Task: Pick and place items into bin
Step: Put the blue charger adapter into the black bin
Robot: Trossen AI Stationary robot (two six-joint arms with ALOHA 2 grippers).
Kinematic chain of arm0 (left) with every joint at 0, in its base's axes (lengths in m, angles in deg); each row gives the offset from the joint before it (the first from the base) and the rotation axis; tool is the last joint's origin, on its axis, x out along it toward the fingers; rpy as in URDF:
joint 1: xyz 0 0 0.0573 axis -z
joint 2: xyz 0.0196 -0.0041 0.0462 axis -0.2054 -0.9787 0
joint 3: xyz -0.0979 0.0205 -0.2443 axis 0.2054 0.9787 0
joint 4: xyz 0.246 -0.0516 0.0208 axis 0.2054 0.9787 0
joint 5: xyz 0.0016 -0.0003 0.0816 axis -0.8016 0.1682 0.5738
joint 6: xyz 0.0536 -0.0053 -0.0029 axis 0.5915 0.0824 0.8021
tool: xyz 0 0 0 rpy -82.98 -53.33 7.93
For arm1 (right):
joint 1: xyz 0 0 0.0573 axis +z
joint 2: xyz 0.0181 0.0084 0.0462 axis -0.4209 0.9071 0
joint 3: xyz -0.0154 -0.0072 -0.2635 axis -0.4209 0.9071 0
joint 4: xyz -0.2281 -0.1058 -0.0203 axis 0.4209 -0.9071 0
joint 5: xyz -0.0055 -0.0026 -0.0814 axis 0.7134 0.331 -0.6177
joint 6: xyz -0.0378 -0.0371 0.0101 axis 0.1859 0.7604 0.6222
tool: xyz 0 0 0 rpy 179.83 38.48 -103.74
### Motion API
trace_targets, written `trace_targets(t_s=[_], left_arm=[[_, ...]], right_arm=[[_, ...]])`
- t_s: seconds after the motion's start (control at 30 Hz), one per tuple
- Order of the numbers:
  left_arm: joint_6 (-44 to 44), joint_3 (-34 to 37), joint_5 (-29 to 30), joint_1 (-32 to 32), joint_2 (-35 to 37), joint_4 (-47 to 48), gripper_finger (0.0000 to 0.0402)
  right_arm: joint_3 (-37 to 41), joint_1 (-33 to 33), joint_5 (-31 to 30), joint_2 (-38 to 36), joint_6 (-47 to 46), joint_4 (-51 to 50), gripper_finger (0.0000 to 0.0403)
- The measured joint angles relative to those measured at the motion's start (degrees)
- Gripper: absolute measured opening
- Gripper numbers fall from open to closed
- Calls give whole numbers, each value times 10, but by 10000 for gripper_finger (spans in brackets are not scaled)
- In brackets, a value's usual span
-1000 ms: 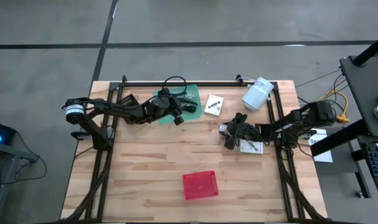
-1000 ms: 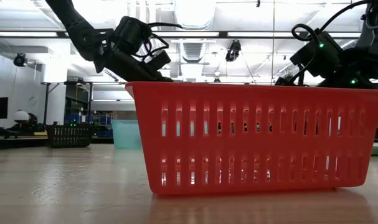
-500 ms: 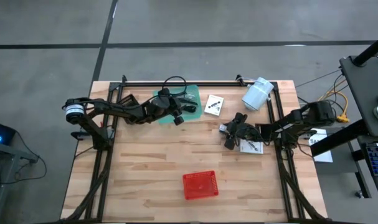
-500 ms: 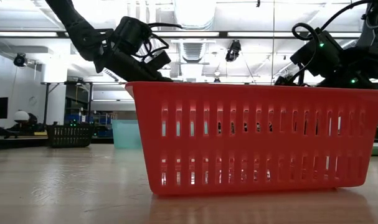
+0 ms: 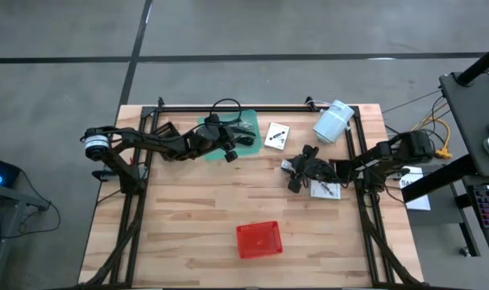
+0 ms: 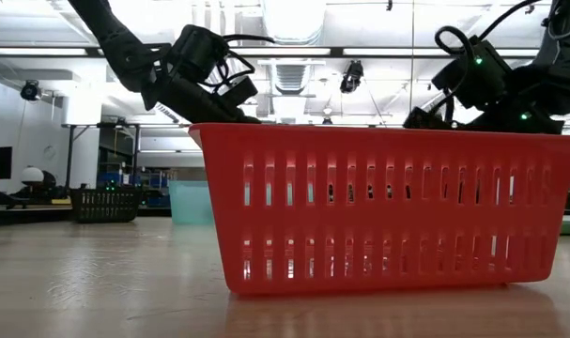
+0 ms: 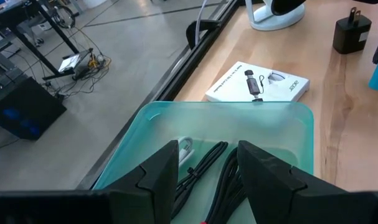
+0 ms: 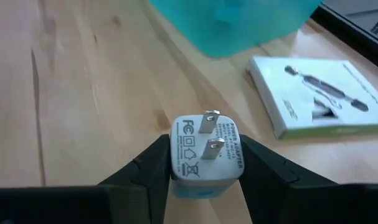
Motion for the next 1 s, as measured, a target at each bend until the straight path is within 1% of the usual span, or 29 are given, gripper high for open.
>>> trace_targets(t_s=[0.2, 0.4, 0.53, 0.67, 0.8, 0.83, 0.9, 1.0], left_arm=[[0, 0, 0, 0, 0, 0, 148], [0, 0, 0, 0, 0, 0, 148], [0, 0, 0, 0, 0, 0, 148], [0, 0, 0, 1, 0, 0, 148], [0, 0, -3, 1, 0, -6, 148], [0, 0, -12, 1, 0, -10, 148], [6, 0, -51, 1, 0, -20, 148], [34, 0, -156, 1, 1, -26, 148]], right_arm=[[-34, 0, 0, 0, -8, 1, 144], [-72, 0, 2, 0, 49, 0, 144], [-95, 0, 23, 0, 80, 0, 144], [-114, 0, 46, 0, 90, -3, 144], [-127, 0, 52, 0, 107, -8, 144], [-129, 0, 52, 0, 109, -9, 144], [-132, 0, 51, 0, 114, -10, 144], [-138, 0, 51, 0, 122, -12, 144]])
